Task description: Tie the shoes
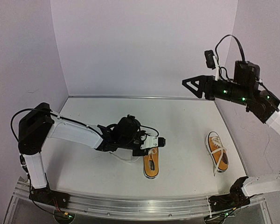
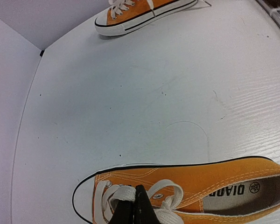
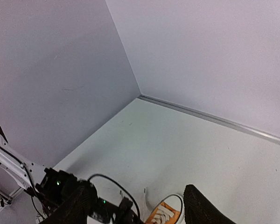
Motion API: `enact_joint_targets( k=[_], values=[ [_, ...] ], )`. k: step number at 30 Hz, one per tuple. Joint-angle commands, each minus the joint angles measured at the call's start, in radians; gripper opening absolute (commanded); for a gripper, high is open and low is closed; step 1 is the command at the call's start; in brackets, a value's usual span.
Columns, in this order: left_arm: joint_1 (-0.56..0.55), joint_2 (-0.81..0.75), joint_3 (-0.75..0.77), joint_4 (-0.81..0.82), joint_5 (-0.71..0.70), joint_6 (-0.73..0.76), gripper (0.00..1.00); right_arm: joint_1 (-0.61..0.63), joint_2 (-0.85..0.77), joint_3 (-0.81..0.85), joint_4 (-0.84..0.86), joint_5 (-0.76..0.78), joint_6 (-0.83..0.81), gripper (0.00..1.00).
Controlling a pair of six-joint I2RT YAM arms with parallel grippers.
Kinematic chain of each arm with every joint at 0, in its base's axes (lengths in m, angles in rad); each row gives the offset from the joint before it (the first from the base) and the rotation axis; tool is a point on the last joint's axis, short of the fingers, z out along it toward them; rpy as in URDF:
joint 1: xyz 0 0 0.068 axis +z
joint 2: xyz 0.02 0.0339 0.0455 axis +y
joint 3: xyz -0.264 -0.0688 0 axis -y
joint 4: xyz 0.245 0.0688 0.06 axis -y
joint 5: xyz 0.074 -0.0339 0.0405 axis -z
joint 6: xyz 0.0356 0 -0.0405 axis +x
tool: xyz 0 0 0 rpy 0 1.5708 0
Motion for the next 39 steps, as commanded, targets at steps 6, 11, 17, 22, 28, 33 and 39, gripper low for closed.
enact_joint_targets(
  k=[6, 11, 17, 22, 28, 33, 39],
  values=[
    [0.113, 0.027, 0.095, -0.007, 0.325, -0.337, 0.0, -0.002, -0.152, -0.278, -0.11, -0.072, -0.023, 0.4],
    [0.131, 0.058, 0.121, -0.015, 0.369, -0.372, 0.0, 0.053, -0.154, -0.327, -0.123, -0.08, -0.071, 0.33],
    [0.141, 0.086, 0.152, -0.035, 0.391, -0.4, 0.0, 0.317, 0.008, -0.315, -0.162, 0.251, -0.197, 0.32],
    [0.15, 0.087, 0.155, -0.036, 0.409, -0.423, 0.0, 0.48, 0.078, -0.361, -0.055, 0.434, -0.319, 0.33],
    [0.157, 0.092, 0.161, -0.04, 0.425, -0.436, 0.0, 0.679, 0.248, -0.401, 0.13, 0.673, -0.533, 0.33],
    [0.158, 0.101, 0.172, -0.047, 0.441, -0.441, 0.0, 0.752, 0.473, -0.329, 0.203, 0.766, -0.682, 0.3],
    [0.16, 0.1, 0.174, -0.057, 0.447, -0.436, 0.0, 0.754, 0.674, -0.228, 0.275, 0.827, -0.78, 0.28]
  ],
)
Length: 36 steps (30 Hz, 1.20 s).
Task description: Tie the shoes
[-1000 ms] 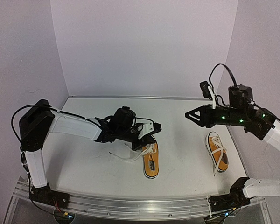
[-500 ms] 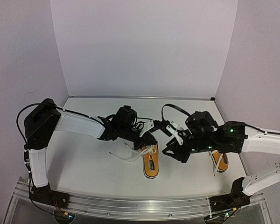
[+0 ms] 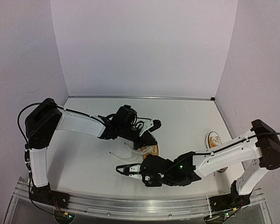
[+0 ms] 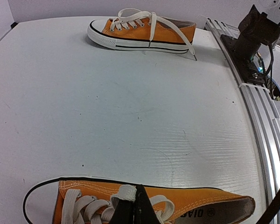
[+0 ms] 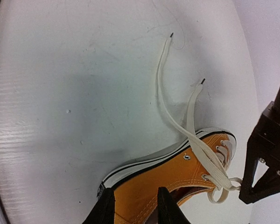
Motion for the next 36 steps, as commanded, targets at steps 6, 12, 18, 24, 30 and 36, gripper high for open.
enact_joint_targets(
  k=[6, 12, 18, 24, 30, 36],
  values=[
    [0.008, 0.001, 0.053, -0.025, 0.025, 0.006, 0.0, -0.003, 0.261, 0.252, 0.078, 0.178, -0.17, 0.27],
    [0.01, 0.001, 0.057, -0.038, 0.028, 0.011, 0.0, -0.022, 0.354, 0.334, 0.031, 0.168, -0.199, 0.26],
    [0.011, 0.005, 0.06, -0.049, 0.034, 0.021, 0.0, -0.057, 0.398, 0.372, -0.003, 0.14, -0.206, 0.26],
    [0.013, 0.006, 0.06, -0.048, 0.039, 0.019, 0.0, -0.083, 0.44, 0.41, -0.025, 0.113, -0.223, 0.26],
    [0.016, 0.01, 0.062, -0.047, 0.043, 0.018, 0.0, -0.1, 0.501, 0.445, -0.042, 0.099, -0.239, 0.25],
    [0.017, 0.011, 0.06, -0.048, 0.044, 0.019, 0.0, -0.113, 0.534, 0.469, -0.053, 0.096, -0.25, 0.21]
  ],
)
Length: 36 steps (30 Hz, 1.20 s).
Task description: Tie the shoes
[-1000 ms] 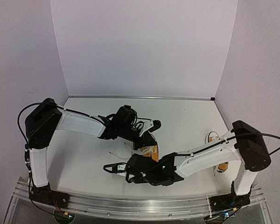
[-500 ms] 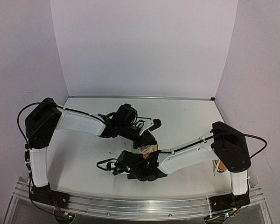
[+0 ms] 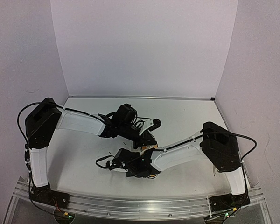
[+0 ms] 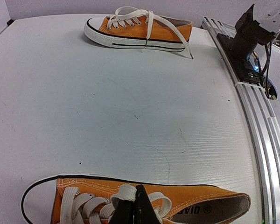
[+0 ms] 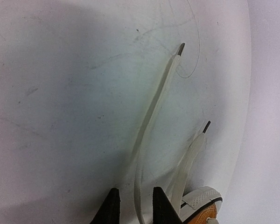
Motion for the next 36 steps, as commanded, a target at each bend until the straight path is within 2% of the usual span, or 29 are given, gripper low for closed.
enact_joint_targets(
  k=[1, 6, 12, 19, 23, 29, 36],
  values=[
    [0.009, 0.011, 0.037, 0.004, 0.015, 0.014, 0.0, -0.012, 0.047, 0.036, -0.038, -0.011, -0.016, 0.18],
    [0.011, 0.014, 0.039, 0.004, 0.013, 0.014, 0.0, -0.016, 0.038, 0.04, -0.067, 0.005, 0.008, 0.0],
    [0.012, 0.021, 0.04, 0.007, 0.011, 0.015, 0.0, -0.014, -0.097, -0.024, -0.076, -0.019, 0.08, 0.0],
    [0.014, 0.035, 0.048, 0.011, 0.01, 0.013, 0.0, -0.014, -0.27, -0.101, -0.085, -0.119, 0.161, 0.0],
    [0.015, 0.041, 0.056, 0.009, 0.013, 0.013, 0.0, -0.014, -0.304, -0.128, -0.091, -0.173, 0.18, 0.0],
    [0.015, 0.041, 0.065, 0.0, 0.014, 0.012, 0.0, -0.013, -0.329, -0.147, -0.112, -0.167, 0.212, 0.0],
    [0.016, 0.021, 0.045, 0.008, 0.004, 0.01, 0.0, -0.013, -0.6, -0.331, -0.063, -0.203, 0.385, 0.0]
  ],
)
